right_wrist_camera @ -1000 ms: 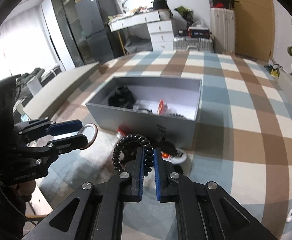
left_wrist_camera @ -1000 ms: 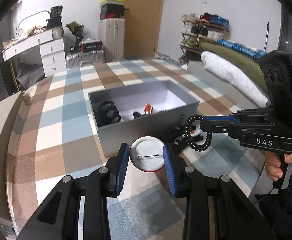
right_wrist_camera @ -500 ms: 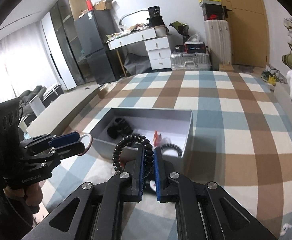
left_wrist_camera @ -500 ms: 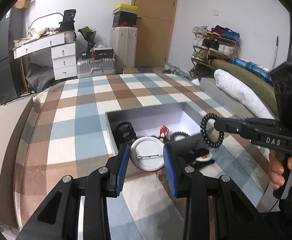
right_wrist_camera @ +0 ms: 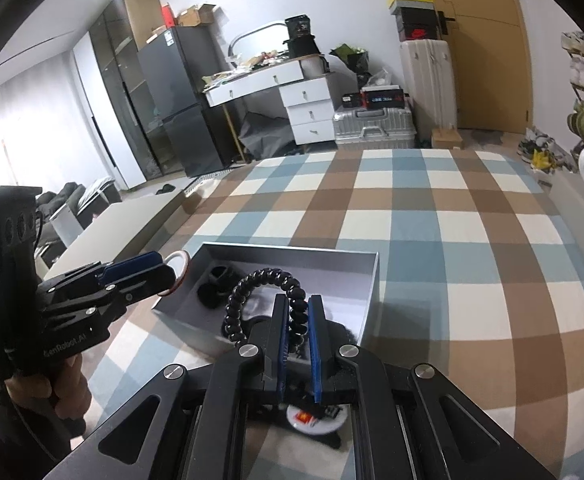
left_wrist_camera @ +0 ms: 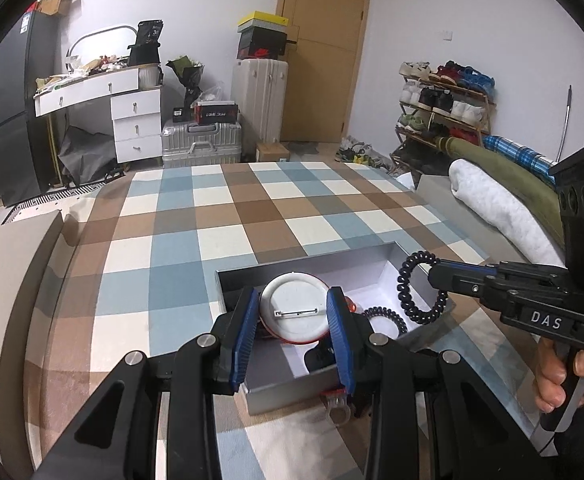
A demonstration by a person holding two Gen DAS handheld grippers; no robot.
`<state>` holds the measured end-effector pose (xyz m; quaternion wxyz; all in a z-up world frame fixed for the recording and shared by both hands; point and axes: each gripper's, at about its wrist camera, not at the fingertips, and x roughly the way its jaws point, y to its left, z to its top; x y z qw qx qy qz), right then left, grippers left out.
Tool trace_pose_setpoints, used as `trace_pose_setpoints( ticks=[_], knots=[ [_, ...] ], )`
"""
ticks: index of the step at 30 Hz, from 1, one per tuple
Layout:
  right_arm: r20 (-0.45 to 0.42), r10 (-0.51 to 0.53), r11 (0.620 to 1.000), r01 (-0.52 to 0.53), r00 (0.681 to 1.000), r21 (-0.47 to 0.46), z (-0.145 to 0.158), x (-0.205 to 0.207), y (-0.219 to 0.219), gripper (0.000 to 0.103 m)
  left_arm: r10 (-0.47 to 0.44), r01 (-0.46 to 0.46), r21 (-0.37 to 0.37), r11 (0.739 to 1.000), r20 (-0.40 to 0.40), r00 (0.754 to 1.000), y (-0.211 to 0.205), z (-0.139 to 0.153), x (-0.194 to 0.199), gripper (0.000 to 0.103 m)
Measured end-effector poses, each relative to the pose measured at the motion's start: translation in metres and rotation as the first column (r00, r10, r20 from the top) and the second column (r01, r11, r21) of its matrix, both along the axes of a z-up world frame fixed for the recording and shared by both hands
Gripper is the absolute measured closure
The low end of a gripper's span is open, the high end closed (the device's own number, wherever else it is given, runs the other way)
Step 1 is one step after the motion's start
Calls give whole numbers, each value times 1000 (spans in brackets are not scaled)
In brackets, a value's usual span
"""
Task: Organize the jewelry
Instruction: 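Carry the badge and coil over the grey box with both tools, then open both tools to drop badge and coil into the box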
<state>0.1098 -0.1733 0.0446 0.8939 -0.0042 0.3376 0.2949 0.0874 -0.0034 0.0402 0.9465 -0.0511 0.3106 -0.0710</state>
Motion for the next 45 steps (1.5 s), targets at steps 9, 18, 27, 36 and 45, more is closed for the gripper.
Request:
trace_pose_setpoints(
  ticks=[9, 18, 27, 36, 45],
  knots=[
    [-33, -27, 999, 26, 999, -19, -11, 19, 4, 94, -10, 11, 27, 1000, -28, 1000, -13, -10, 14, 74],
    [-31, -29, 999, 27, 999, -45, -15, 23, 8, 94, -13, 16, 58, 998, -48, 999, -24, -17, 23, 74],
    [-31, -7, 997, 4, 999, -75, -20, 25, 19, 94, -8, 14, 96, 995, -60, 998, -30, -24, 26, 74],
    [-34, -3, 995, -1, 999, -103, -26, 28, 28, 94, -10, 17, 110, 994, -64, 998, -35, -25, 28, 74],
    [-47, -27, 994, 22, 999, -107, -29, 37, 28, 94, 3, 4, 104, 995, -67, 998, -35, -27, 30, 74]
  ],
)
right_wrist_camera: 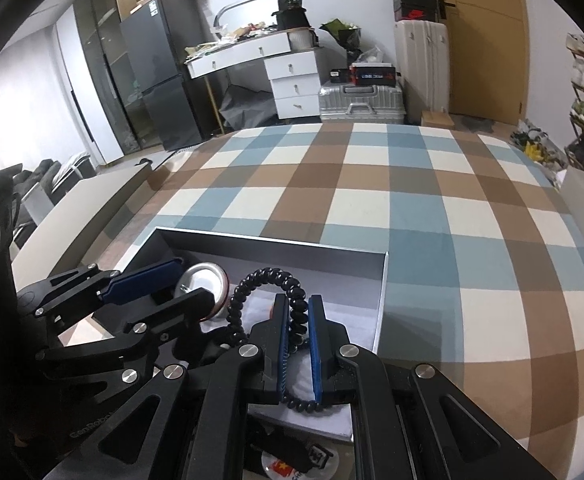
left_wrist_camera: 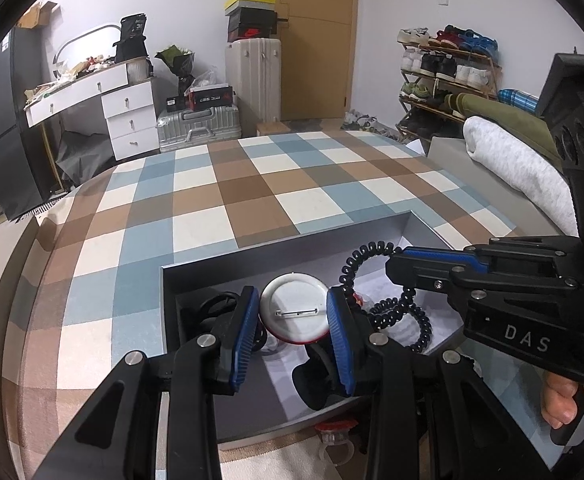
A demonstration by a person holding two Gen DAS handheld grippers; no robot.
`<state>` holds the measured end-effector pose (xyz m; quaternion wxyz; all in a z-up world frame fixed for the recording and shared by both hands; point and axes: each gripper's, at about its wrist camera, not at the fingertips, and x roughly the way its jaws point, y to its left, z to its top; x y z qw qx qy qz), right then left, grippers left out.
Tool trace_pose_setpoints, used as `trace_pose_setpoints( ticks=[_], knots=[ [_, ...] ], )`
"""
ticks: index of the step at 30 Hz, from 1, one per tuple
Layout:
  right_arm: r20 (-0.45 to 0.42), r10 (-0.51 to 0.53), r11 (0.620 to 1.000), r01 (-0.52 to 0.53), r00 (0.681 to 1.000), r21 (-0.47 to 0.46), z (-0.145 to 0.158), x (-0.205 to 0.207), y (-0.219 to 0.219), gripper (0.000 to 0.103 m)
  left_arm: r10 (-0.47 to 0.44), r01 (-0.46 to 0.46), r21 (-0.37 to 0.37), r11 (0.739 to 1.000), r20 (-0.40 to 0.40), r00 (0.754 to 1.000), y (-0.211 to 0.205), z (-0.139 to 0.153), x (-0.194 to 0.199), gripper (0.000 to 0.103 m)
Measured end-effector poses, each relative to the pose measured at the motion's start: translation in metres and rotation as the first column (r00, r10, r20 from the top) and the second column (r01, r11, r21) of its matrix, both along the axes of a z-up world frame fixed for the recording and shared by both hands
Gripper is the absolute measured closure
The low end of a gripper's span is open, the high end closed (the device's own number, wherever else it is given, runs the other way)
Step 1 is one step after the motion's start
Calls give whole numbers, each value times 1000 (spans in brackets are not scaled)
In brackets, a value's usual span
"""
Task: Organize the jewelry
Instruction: 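Open both tools to drop badge and coil into the box, then withdraw both open tools from the box back over the remaining items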
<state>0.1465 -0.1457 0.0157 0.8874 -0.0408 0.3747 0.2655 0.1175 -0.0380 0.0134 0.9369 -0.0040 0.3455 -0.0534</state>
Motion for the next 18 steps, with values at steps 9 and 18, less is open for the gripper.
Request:
trace_pose_setpoints(
  ticks=[9, 18],
  knots=[
    [-1, 14, 1000, -14, 1000, -17, 1, -1, 6, 92, 1, -1, -5, 1000, -5, 1000, 1, 0, 0, 74],
    [96, 2, 1000, -1, 995, -9, 32, -28, -15, 75, -27, 27, -78, 997, 2, 1000, 12, 12, -19, 73]
  ],
)
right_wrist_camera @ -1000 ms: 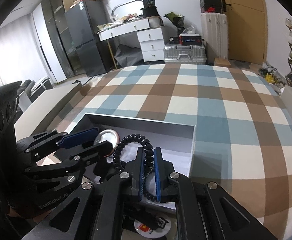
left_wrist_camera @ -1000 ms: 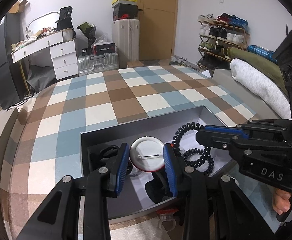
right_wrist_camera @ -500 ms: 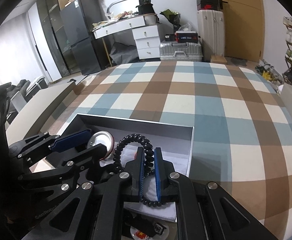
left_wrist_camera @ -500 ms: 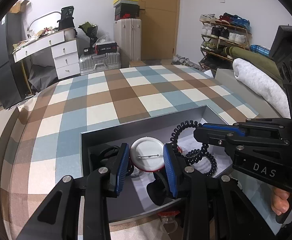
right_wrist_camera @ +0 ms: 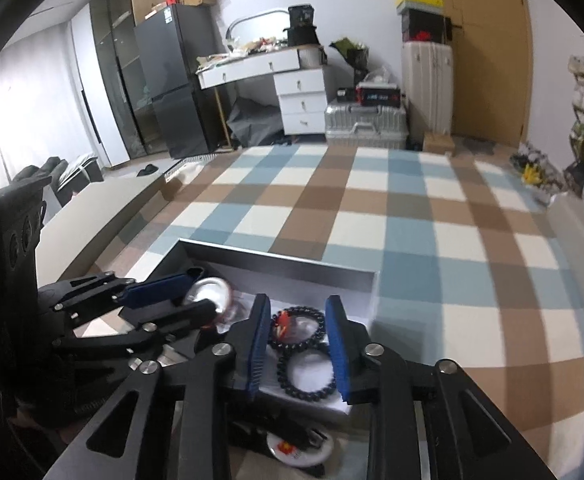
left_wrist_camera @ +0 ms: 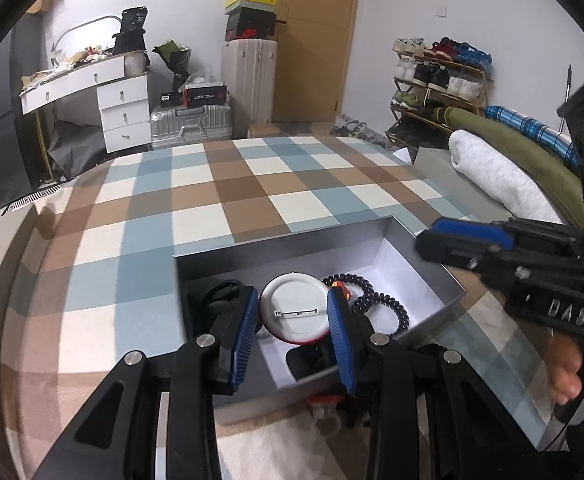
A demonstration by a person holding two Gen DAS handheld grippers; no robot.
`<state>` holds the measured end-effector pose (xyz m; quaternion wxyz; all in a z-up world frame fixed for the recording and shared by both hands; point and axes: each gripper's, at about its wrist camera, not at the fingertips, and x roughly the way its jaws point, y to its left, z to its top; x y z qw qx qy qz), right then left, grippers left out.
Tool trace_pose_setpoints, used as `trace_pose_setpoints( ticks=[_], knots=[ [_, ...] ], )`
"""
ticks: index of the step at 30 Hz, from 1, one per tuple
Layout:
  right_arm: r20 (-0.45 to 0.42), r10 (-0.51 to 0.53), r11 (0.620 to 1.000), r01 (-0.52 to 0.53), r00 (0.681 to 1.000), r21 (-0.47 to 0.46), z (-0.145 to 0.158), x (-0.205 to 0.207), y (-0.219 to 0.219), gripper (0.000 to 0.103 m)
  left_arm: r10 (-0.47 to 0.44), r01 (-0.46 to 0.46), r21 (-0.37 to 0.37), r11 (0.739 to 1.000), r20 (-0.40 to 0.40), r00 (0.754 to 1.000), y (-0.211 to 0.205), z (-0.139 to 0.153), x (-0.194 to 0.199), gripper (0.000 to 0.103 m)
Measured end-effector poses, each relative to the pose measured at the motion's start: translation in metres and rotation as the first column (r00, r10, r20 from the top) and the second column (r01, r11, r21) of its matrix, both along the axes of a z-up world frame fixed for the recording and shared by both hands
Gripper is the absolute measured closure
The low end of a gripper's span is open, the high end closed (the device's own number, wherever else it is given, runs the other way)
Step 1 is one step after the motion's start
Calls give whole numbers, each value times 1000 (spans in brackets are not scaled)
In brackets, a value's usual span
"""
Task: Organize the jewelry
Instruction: 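Withdraw both open tools from the box back over the remaining items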
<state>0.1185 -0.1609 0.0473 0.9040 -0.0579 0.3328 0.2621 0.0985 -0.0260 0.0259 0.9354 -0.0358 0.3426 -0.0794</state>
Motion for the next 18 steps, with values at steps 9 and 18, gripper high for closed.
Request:
trace_pose_setpoints(
  ticks=[9, 18],
  knots=[
    [-2, 0, 1000, 0, 1000, -15, 2, -26, -15, 25, 27, -27, 15, 1000, 28, 999, 5, 8, -24, 21],
    [-59, -29, 999, 27, 998, -23, -11, -34, -26, 2, 32, -32, 16, 999, 3, 999, 5, 1, -42, 1]
  ],
)
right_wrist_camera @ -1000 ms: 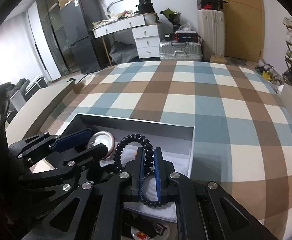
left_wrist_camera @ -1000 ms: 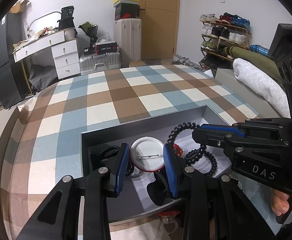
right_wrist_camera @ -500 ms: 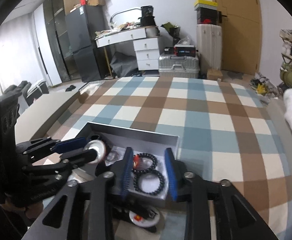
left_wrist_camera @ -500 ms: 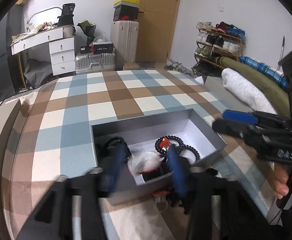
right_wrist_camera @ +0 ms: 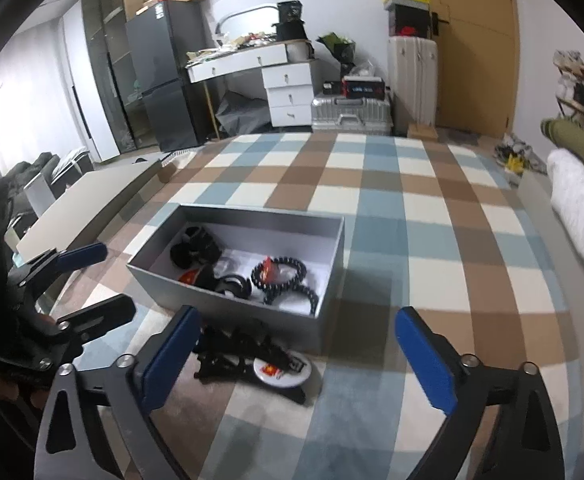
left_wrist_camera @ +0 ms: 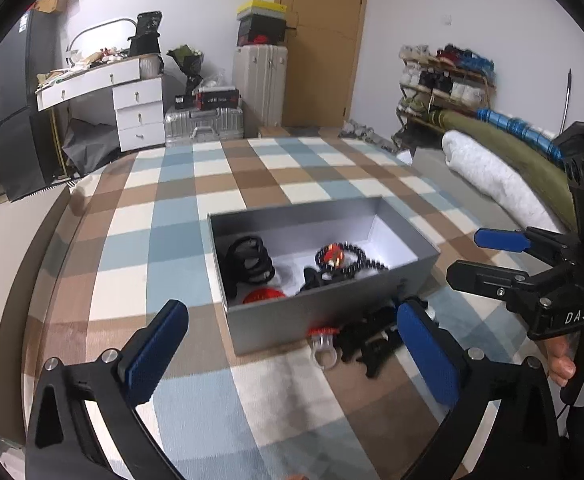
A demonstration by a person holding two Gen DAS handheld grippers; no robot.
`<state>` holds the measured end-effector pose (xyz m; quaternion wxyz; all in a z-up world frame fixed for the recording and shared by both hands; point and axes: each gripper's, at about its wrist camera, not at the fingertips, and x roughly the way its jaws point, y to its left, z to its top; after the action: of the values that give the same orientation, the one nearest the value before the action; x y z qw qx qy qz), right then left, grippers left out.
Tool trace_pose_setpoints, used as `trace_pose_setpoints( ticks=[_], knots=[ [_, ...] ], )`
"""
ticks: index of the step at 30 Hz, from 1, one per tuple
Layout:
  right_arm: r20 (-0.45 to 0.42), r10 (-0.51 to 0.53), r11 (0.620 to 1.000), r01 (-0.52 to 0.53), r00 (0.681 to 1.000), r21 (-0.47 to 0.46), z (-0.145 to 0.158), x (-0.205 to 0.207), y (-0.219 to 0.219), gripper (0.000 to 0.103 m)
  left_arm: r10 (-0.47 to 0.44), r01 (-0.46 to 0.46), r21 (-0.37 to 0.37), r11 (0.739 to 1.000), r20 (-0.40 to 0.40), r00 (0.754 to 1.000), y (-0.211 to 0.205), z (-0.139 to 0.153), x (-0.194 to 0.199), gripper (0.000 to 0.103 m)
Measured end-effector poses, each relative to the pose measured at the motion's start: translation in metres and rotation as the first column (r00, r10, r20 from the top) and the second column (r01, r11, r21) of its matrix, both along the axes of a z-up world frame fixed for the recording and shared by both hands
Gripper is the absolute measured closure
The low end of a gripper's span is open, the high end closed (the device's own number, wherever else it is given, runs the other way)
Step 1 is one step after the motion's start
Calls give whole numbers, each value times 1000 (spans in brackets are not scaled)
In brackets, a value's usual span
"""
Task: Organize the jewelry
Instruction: 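Withdraw both open tools from the box back over the remaining items, then grasp the white badge with the red flag sticker with the right tool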
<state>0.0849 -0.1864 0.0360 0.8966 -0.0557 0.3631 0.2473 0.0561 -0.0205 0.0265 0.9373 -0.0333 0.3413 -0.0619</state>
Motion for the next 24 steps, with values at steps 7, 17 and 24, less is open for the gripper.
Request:
trace_pose_setpoints(
  ticks=[7, 17, 24],
  knots=[
    [-88, 20, 997, -26, 996, -68, -22, 1, 4, 2, 22, -21, 34, 999, -18, 1000, 4, -10, -4, 1],
    [-148, 27, 994, -42, 989, -101, -41, 5, 6, 2, 11, -9, 40, 999, -68, 998, 0, -21, -3, 1],
    [-179, 63, 995, -76, 982, -63, -45, 4, 8, 8, 12, -10, 25, 1000, -77, 997, 1, -23, -3, 1]
  ],
)
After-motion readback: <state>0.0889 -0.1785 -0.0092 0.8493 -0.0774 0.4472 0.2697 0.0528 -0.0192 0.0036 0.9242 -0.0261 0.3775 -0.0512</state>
